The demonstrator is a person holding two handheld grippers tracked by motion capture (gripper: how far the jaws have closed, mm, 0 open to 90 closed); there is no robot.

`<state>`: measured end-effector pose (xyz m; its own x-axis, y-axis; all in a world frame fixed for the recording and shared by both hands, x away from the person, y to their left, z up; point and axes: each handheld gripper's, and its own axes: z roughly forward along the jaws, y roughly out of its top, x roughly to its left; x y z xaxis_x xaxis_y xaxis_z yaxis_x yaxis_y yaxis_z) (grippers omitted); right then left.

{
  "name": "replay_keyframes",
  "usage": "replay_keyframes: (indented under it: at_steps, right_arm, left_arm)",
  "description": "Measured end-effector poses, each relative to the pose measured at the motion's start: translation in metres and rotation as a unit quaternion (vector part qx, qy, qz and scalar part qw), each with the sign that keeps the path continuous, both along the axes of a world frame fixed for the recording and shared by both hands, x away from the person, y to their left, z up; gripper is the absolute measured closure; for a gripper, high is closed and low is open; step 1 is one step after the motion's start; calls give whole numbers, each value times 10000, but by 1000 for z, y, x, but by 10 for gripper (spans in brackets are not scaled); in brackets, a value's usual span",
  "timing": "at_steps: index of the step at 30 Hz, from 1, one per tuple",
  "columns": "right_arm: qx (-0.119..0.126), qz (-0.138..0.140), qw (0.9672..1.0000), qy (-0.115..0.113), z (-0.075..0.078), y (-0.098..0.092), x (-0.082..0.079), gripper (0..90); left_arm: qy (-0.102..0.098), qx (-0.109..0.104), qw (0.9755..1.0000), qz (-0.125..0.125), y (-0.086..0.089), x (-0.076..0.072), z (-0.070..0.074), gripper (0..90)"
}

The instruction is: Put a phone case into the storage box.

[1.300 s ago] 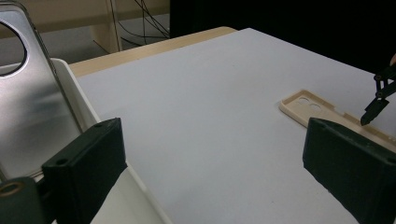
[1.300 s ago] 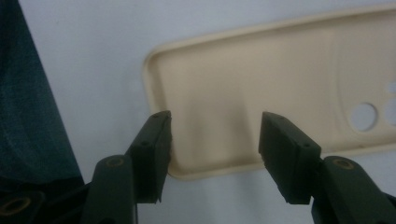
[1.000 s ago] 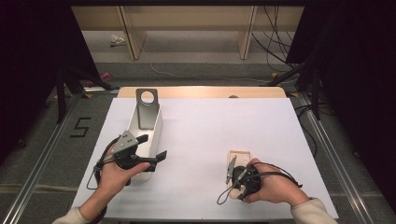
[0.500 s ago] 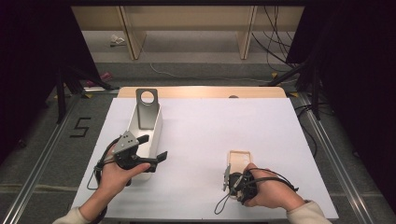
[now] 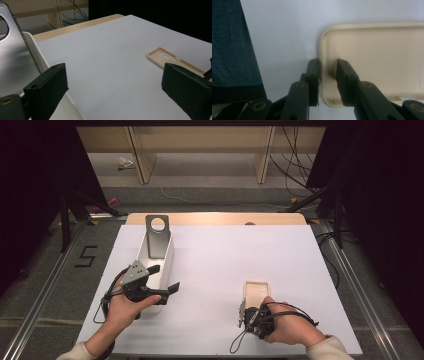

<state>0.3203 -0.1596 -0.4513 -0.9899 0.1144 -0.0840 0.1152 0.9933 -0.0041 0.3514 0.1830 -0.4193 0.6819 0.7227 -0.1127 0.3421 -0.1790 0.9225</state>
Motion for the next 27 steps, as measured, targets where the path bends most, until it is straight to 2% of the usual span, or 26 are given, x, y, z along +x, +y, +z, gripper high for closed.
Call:
replay_keyframes:
  at_steps: [12, 22, 27]
  right_arm:
    - [-57, 66, 9999, 80, 1, 1, -2, 850]
    - [-47, 111, 9998, 133, 1, 1, -2, 864]
    - [-17, 125, 9999, 83, 2, 1, -3, 869]
  left_arm:
    - [1, 1, 10000, -16, -1, 0, -1, 62]
    - [0, 0, 10000, -26, -1, 0, -1, 64]
    - [1, -7, 10000, -26, -1, 0, 0, 65]
